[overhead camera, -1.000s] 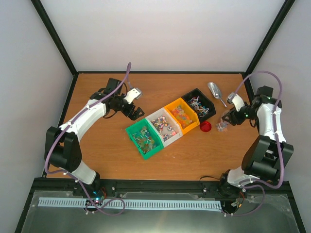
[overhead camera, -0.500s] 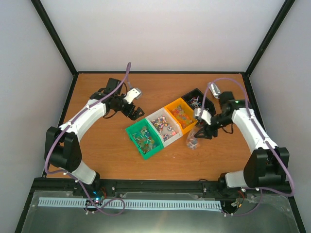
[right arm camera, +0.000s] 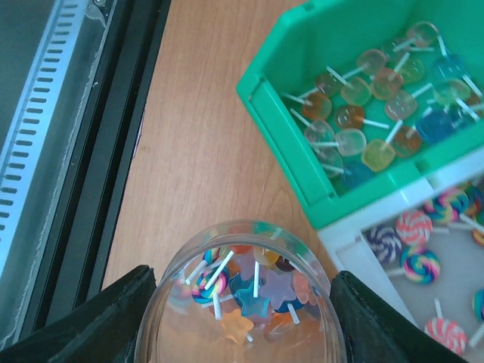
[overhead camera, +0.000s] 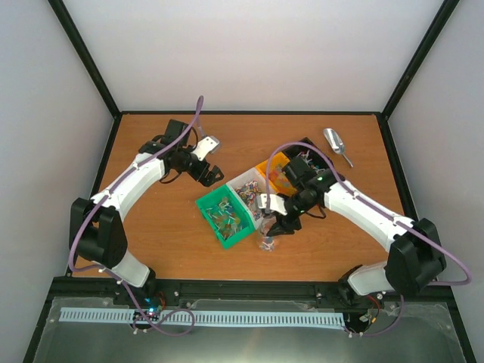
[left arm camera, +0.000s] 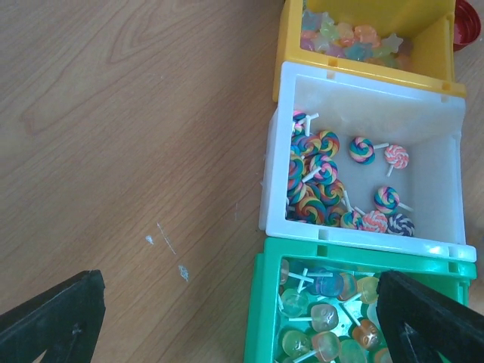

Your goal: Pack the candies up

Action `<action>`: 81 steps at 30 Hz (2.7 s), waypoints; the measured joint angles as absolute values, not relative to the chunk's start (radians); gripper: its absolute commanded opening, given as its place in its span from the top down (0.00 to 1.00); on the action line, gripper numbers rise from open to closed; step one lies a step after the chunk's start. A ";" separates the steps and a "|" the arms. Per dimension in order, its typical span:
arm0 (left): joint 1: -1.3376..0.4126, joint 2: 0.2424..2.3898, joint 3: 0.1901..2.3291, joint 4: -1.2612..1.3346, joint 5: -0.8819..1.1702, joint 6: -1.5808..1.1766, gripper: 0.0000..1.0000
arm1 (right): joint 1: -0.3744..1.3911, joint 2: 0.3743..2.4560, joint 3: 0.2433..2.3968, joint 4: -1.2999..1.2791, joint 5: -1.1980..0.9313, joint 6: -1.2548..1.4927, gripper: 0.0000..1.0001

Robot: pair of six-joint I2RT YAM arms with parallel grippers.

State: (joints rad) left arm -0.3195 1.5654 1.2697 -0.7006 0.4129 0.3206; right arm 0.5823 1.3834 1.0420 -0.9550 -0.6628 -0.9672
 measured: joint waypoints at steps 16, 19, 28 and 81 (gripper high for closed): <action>-0.319 1.566 1.290 -0.712 0.409 0.321 0.00 | 0.760 1.460 1.041 -0.814 -0.542 -0.863 0.00; -0.319 1.566 1.290 -0.712 0.406 0.321 0.00 | 0.760 1.459 1.054 -0.820 -0.542 -0.855 0.00; -0.319 1.566 1.292 -0.717 0.407 0.322 0.00 | 0.639 1.386 1.182 -0.845 -0.623 -0.839 0.01; -0.318 1.504 1.320 -0.559 0.404 0.310 0.00 | -0.058 1.758 1.005 -0.547 -0.217 -0.605 0.97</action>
